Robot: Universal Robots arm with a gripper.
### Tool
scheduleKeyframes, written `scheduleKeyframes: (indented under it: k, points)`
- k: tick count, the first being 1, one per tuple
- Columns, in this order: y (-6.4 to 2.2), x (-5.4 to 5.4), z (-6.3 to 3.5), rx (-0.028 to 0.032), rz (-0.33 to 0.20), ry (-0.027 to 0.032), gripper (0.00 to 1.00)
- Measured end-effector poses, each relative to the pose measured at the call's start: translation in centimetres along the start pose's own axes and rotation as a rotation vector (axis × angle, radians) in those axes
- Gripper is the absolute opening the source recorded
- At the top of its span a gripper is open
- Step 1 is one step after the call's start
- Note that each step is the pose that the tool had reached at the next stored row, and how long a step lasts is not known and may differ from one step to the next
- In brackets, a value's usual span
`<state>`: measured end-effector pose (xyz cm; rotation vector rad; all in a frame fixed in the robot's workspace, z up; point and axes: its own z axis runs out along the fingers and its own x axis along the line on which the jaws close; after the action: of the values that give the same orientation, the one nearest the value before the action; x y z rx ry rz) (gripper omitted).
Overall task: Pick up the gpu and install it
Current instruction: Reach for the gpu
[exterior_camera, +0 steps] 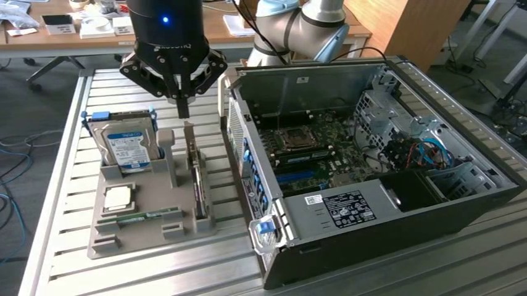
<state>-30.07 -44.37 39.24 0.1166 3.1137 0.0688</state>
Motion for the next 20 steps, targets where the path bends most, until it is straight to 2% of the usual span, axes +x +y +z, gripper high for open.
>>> scheduleKeyframes:
  k: [9,14,20]
  points:
    - [-0.01,0.03,0.01,-0.0001,0.000,-0.0001,0.11]
    - [-0.08,0.50,-0.01,-0.0001,0.000,-0.0001,0.11]
    - [-0.87,0.63,-0.05,0.0000,0.000,0.0000,0.11]
